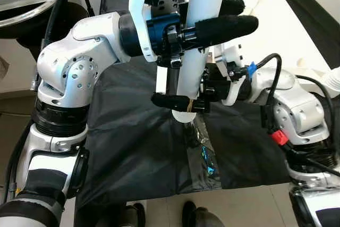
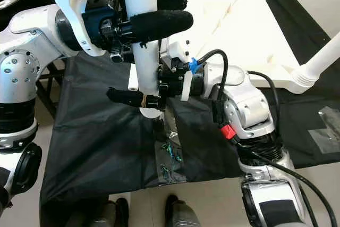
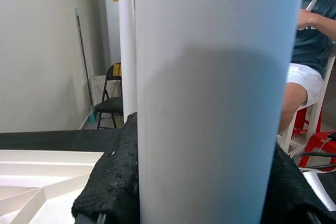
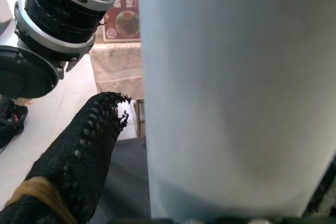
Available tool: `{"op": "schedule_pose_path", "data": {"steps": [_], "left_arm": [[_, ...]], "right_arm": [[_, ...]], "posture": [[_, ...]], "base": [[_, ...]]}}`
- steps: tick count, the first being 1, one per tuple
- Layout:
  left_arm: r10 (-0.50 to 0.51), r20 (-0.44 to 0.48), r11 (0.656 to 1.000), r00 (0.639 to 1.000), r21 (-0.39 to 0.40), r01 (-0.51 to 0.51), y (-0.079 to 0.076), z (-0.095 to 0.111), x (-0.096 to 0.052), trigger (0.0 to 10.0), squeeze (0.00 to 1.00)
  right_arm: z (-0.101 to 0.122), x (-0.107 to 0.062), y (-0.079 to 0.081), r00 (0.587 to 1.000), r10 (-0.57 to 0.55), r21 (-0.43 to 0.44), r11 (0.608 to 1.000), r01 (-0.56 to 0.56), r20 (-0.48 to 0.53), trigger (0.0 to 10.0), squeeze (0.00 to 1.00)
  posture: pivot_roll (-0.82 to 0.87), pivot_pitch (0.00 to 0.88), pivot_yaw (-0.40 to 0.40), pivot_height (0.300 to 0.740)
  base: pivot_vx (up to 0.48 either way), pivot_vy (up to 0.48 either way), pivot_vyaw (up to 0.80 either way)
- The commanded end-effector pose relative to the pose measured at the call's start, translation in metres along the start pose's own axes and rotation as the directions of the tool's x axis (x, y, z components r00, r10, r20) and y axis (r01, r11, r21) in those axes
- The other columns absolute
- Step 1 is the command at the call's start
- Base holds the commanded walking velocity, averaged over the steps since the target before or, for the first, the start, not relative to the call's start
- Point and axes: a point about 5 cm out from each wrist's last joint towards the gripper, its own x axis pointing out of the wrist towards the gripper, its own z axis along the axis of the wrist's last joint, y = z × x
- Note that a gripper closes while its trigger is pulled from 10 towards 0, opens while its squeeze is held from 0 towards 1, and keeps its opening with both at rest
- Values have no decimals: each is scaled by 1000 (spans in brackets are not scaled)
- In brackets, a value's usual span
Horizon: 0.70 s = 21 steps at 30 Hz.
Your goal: Building children table
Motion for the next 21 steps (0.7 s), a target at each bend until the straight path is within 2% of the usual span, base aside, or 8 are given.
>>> {"op": "schedule_pose_path", "data": {"steps": [1, 2, 4, 5, 17, 18, 19, 21], "left_arm": [[-137, 58, 990, 989, 32, 135, -20, 11, 19, 0, 0], [-141, 54, 990, 989, 29, 140, -18, 9, 18, 0, 0], [-142, 53, 990, 989, 26, 140, -17, 8, 17, 0, 0], [-141, 51, 990, 989, 20, 140, -14, 7, 16, 0, 0], [-145, 35, 989, 989, 18, 144, -11, 6, 17, 0, 0], [-122, 30, 992, 992, 25, 122, -9, 5, 16, 2784, 86], [-121, 27, 993, 992, 3, 121, -9, 4, 14, 10000, 1000], [-122, 25, 992, 992, -14, 123, -8, 3, 13, 10000, 1000]], "right_arm": [[-6, 19, 13, 996, 89, 27, 996, -89, -1, 10000, 0], [-4, 20, 12, 996, 83, 30, 996, -84, 21, 3922, 0], [-2, 20, 11, 996, 80, 32, 996, -81, 36, 3922, 0], [-1, 19, 10, 996, 78, 24, 997, -80, 46, 0, 0], [1, 14, 14, 992, 118, 27, 992, -119, 45, 0, 0], [1, 14, 14, 993, 111, 27, 993, -112, 41, 0, 0], [0, 15, 13, 995, 93, 27, 995, -94, 37, 0, 0], [-1, 15, 12, 996, 80, 28, 996, -81, 34, 0, 0]], "posture": [[29, 218, -13, 740], [30, 219, -13, 740], [28, 216, -13, 740], [25, 217, -14, 740], [19, 208, -16, 740], [18, 204, -15, 740], [19, 202, -14, 740], [19, 202, -14, 740]], "base": [[0, 0, 0], [0, 0, 0], [0, 0, 0], [0, 0, 0], [0, 0, 0], [0, 0, 0], [0, 0, 0], [0, 0, 0]]}}
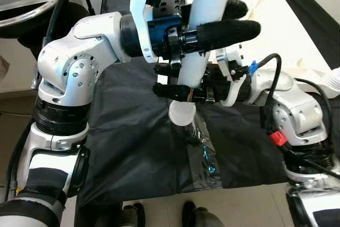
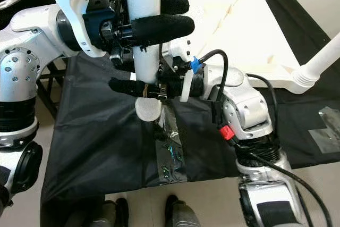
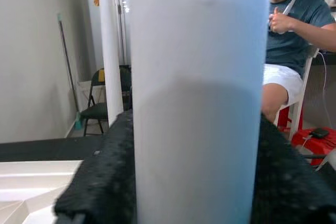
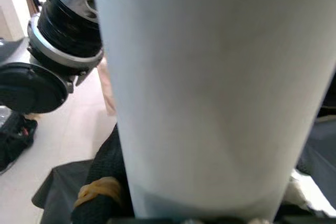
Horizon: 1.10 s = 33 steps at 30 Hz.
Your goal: Building children table
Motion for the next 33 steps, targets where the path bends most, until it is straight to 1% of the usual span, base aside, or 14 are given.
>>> {"op": "schedule_pose_path", "data": {"steps": [1, 7, 8, 11, 13, 15, 19, 20, 21, 23, 24, 26, 27, 33], "left_arm": [[-75, 10, 997, 997, -7, 75, -7, 2, 12, 10000, 1000], [60, 49, 998, 997, 5, -60, 4, 12, -12, 10000, 1000], [128, 83, 992, 988, -3, -128, 7, 19, -29, 10000, 1000], [174, 103, 985, 979, -6, -175, 9, 23, -40, 10000, 1000], [310, 125, 950, 943, -6, -312, 14, 27, -68, 10000, 1000], [331, 125, 943, 935, -5, -333, 15, 27, -72, 10000, 1000], [531, 111, 846, 840, -25, -532, 18, 18, -112, 10000, 1000], [646, 81, 763, 759, -23, -646, 20, 7, -129, 10000, 1000], [738, 36, 674, 673, -4, -739, 20, -6, -141, 10000, 1000], [857, -36, 515, 514, 50, -856, 16, -31, -159, 10000, 906], [879, -83, 475, 470, 63, -878, 10, -48, -157, 10000, 0], [888, -112, 454, 446, 67, -888, 5, -58, -155, 10000, 0], [896, -203, 411, 394, 50, -910, -17, -93, -144, 10000, 0], [899, -265, 359, 348, -6, -933, -44, -122, -130, 10000, 0]], "right_arm": [[-2, 13, 10, 998, 65, -5, 998, -65, -14, 0, 0], [-8, 10, 1, 998, -67, 2, 998, 67, -22, 0, 0], [-12, 5, -7, 985, -171, 0, 985, 171, -39, 0, 0], [-15, 2, -12, 972, -229, -8, 973, 229, -51, 0, 0], [-20, -6, -18, 940, -335, 1, 942, 335, -60, 0, 0], [-21, -7, -18, 937, -345, 6, 938, 346, -58, 0, 0], [-22, -18, -24, 886, -462, 22, 886, 464, -41, 0, 0], [-20, -21, -27, 857, -514, 30, 857, 515, -20, 2431, 0], [-17, -23, -29, 830, -558, 37, 829, 558, 2, 10000, 0], [-13, -25, -32, 778, -627, 44, 779, 626, 33, 10000, 0], [-11, -23, -31, 768, -639, 48, 769, 638, 37, 10000, 0], [-11, -21, -30, 762, -646, 49, 763, 644, 38, 10000, 0], [-16, -10, -15, 758, -652, 46, 758, 651, 23, 10000, 0], [-38, -3, 10, 739, -673, 77, 735, 674, -38, 10000, 0]], "posture": [[19, 202, -14, 740], [16, 194, -14, 740], [13, 191, -14, 740], [13, 188, -12, 740], [12, 190, -13, 740], [12, 190, -13, 740], [13, 189, -12, 740], [14, 185, -11, 740], [14, 184, -13, 740], [14, 183, -14, 740], [12, 179, -18, 740], [12, 179, -18, 740], [10, 172, -22, 740], [11, 134, -38, 740]], "base": [[0, 0, 0], [0, 0, 0], [0, 0, 0], [0, 0, 0], [0, 0, 0], [0, 0, 0], [0, 0, 0], [0, 0, 0], [0, 0, 0], [0, 0, 0], [0, 0, 0], [0, 0, 0], [0, 0, 0], [0, 0, 0]]}}
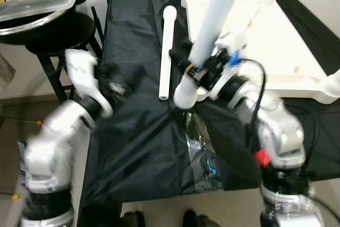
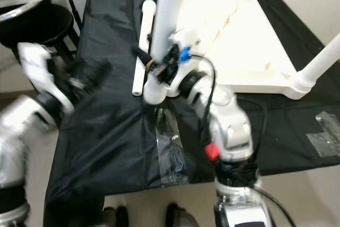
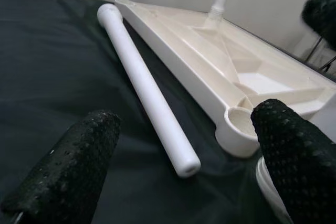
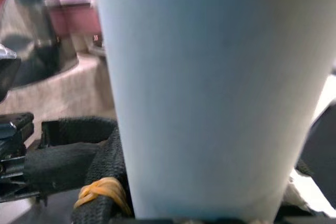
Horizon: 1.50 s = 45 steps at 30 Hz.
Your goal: Building children table
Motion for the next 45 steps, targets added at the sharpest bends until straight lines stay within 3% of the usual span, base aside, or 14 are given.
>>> {"op": "schedule_pose_path", "data": {"steps": [1, 5, 11, 18, 26, 34, 37, 45], "left_arm": [[25, 9, 1000, 1000, 3, -25, -3, 1, -5, 10000, 0], [28, -53, 1000, 998, -4, -28, -12, -22, -15, 10000, 0], [10, -1, 1000, 1000, -21, -10, -18, -23, -18, 10000, 0], [-6, 84, 999, 996, -36, 9, -27, -4, -4, 10000, 0], [-23, 126, 998, 992, -53, 30, -37, 4, 2, 10000, 0], [-19, 122, 998, 992, -63, 27, -39, 6, 5, 10000, 0], [-1, 61, 999, 998, -51, 4, -33, -6, 2, 10000, 0], [8, 69, 999, 998, -49, -4, -32, -3, 4, 10000, 0]], "right_arm": [[-3, -4, 4, 1000, -12, -17, 1000, 11, -12, 10000, 0], [-16, -15, 8, 998, -29, -23, 999, 27, -56, 10000, 0], [-10, -14, 8, 998, -47, -13, 999, 47, -35, 10000, 0], [-1, -10, 11, 999, -48, -39, 998, 47, -26, 10000, 0], [4, -5, 15, 1000, -12, -55, 998, 13, 4, 10000, 0], [11, -3, 21, 996, 92, -73, 993, -90, 19, 10000, 0], [13, -5, 24, 991, 137, -79, 988, -135, 15, 10000, 0], [17, -6, 24, 992, 118, -48, 992, -116, 50, 10000, 0]], "posture": [[11, 134, -38, 740], [11, 101, -48, 740], [1, 88, -51, 740], [-14, 93, -42, 740], [-14, 103, -42, 740], [-24, 115, -36, 740], [-34, 125, -33, 740], [-39, 144, -25, 740]], "base": [[0, 0, 0], [0, 0, 0], [111, 0, 0], [360, 0, -571], [354, 0, -200], [146, 0, 0], [0, 320, 0], [0, 480, 0]]}}
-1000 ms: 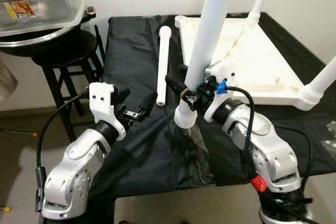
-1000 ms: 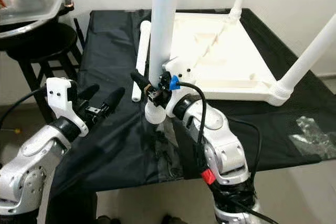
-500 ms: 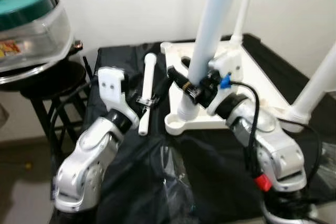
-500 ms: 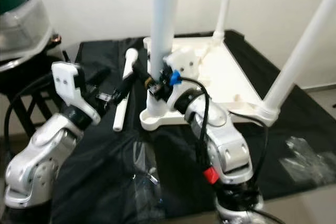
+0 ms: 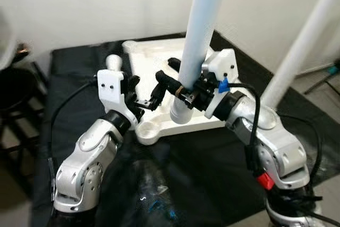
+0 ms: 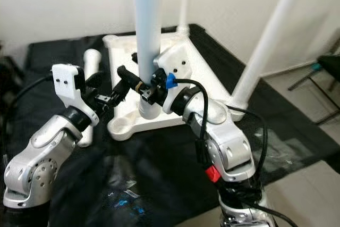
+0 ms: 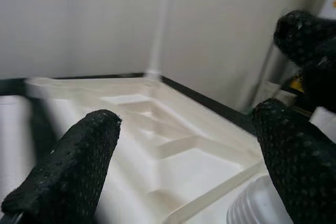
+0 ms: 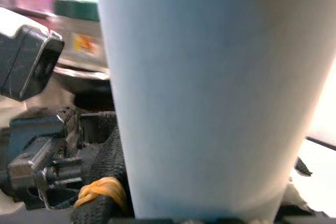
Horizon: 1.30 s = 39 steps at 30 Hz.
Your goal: Building children table
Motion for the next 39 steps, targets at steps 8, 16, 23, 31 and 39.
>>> {"op": "schedule_pose_path", "data": {"steps": [8, 16, 23, 31, 39], "left_arm": [[-143, -65, 989, 988, 35, 146, -19, -10, -7, 10000, 0], [-196, -150, 977, 969, 54, 206, -27, -35, -23, 10000, 0], [-205, -150, 973, 967, 71, 217, -32, -34, -21, 10000, 0], [-148, -117, 984, 982, 78, 157, -29, -31, -16, 10000, 0], [-164, -85, 982, 983, 83, 171, -27, -20, -13, 10000, 0]], "right_arm": [[6, -5, -10, 998, -34, 62, 998, 32, 46, 10000, 0], [7, -8, -20, 997, -55, 82, 995, 51, 47, 10000, 0], [6, -6, -18, 998, -46, 90, 995, 42, 46, 10000, 0], [7, -5, -21, 997, -61, 86, 995, 57, 46, 10000, 0], [-5, -2, -25, 986, -169, 100, 981, 169, -6, 10000, 0]], "posture": [[-36, 166, -21, 740], [-32, 190, -18, 740], [-28, 197, -22, 740], [-30, 194, -21, 740], [-21, 191, -19, 740]], "base": [[0, 60, 0], [0, -125, 0], [0, -450, 0], [0, -56, 0], [36, 0, 0]]}}
